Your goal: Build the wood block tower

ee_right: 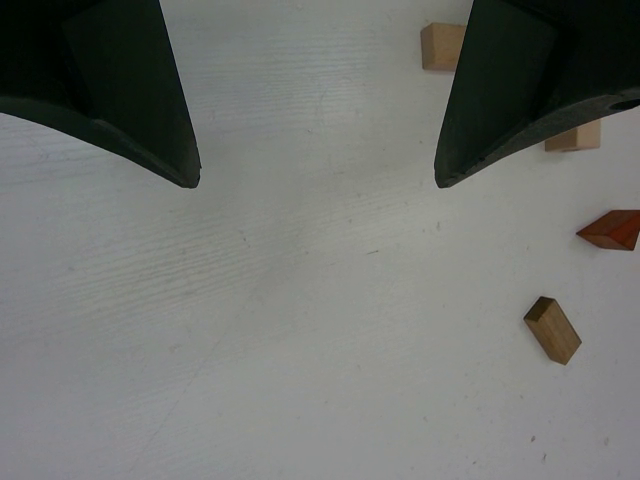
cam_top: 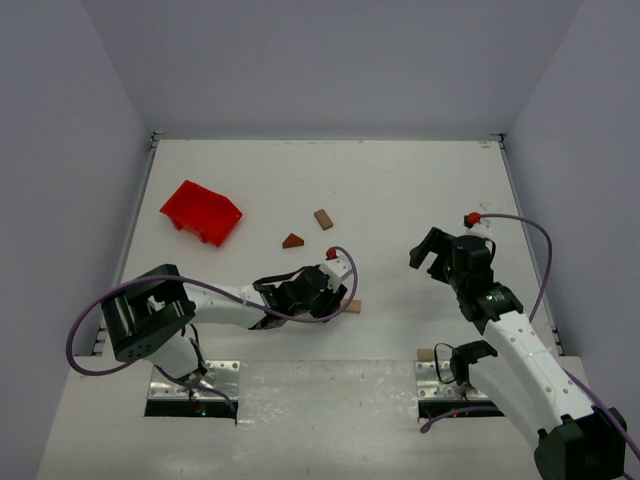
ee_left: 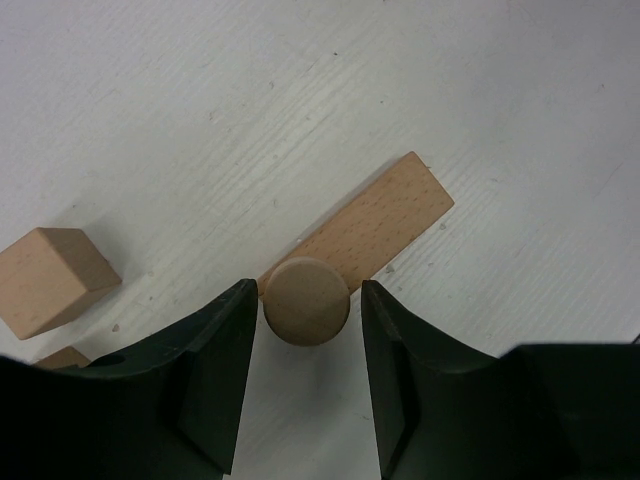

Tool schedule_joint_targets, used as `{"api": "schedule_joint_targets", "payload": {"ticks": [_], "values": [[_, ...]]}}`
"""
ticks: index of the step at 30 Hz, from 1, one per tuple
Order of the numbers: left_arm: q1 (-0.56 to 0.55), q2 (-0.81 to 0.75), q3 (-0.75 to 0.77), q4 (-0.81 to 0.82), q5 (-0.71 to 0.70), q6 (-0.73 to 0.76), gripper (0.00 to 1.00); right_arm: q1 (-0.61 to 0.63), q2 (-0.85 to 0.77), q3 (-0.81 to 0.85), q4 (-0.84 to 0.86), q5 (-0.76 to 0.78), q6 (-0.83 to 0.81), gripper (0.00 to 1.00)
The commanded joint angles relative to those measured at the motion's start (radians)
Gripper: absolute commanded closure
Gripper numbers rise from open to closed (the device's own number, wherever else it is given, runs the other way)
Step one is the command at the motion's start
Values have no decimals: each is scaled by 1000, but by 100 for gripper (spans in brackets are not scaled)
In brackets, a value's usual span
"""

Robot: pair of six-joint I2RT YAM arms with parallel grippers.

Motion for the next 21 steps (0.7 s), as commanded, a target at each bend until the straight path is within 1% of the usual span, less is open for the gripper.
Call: {"api": "schedule_joint_targets", "payload": {"ticks": [1,16,21], "values": [[-17,-18,10,55,-13,9,56,-2,-8,-1,21,3,-11,1],[-27,3,32,57,-37,14,56,-2,-2,0,22,-5,-12,1],[-30,6,31,66,-39,14,58,-2,-6,-1,23,-5,-16,1]]}}
